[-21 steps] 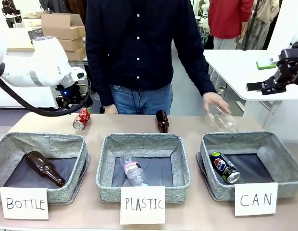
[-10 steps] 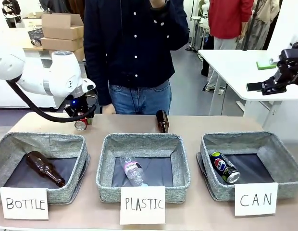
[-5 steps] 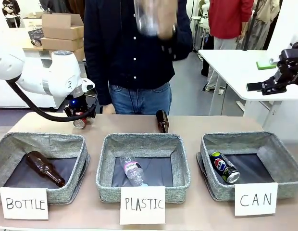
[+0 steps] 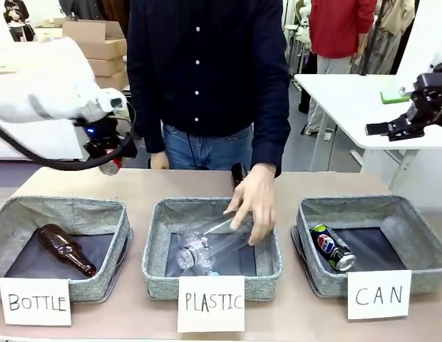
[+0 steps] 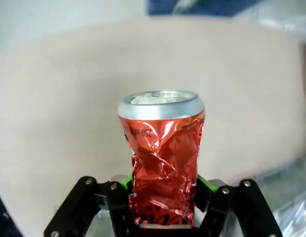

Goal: Sort the can waste into the basket.
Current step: Pick up the can waste from the table and place it in the right Fabric basket.

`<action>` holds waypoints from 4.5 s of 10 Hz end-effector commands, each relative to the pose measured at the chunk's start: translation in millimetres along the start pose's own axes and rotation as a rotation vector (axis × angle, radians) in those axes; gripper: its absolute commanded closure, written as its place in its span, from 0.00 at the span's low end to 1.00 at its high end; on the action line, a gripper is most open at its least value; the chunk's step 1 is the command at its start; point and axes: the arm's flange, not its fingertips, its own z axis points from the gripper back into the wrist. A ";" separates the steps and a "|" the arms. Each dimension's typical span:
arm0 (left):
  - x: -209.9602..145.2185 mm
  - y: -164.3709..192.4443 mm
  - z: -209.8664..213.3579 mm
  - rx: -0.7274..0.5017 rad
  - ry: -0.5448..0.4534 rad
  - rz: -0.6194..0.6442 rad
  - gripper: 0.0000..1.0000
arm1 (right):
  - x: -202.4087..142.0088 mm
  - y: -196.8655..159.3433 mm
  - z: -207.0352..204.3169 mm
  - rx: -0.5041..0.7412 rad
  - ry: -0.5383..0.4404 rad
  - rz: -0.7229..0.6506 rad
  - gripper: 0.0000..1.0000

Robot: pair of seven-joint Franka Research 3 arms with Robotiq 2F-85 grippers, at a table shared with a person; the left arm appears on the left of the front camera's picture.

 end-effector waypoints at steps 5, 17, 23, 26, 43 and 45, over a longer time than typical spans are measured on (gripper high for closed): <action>-159.6 -45.7 65.8 -0.138 -0.002 -0.466 1.00 | 0.0 0.3 0.0 0.000 0.002 0.012 0.00; -117.5 -444.4 30.7 -0.583 -0.186 -1.641 0.99 | -124.4 111.7 232.3 -0.612 0.157 0.138 0.00; -115.3 -573.0 -67.6 -0.330 -0.211 -1.700 0.99 | -124.2 130.9 242.5 -0.603 0.142 0.181 0.00; -110.6 -573.2 -71.3 -0.331 -0.178 -1.690 0.99 | -124.2 130.9 242.5 -0.603 0.142 0.181 0.00; -65.5 -431.7 -8.7 -0.259 0.156 -1.308 0.00 | -93.4 109.8 214.0 -0.592 0.160 0.130 0.00; -83.5 -372.7 -3.0 -0.388 0.148 -1.209 0.00 | -63.8 97.8 179.1 -0.537 0.265 0.142 0.00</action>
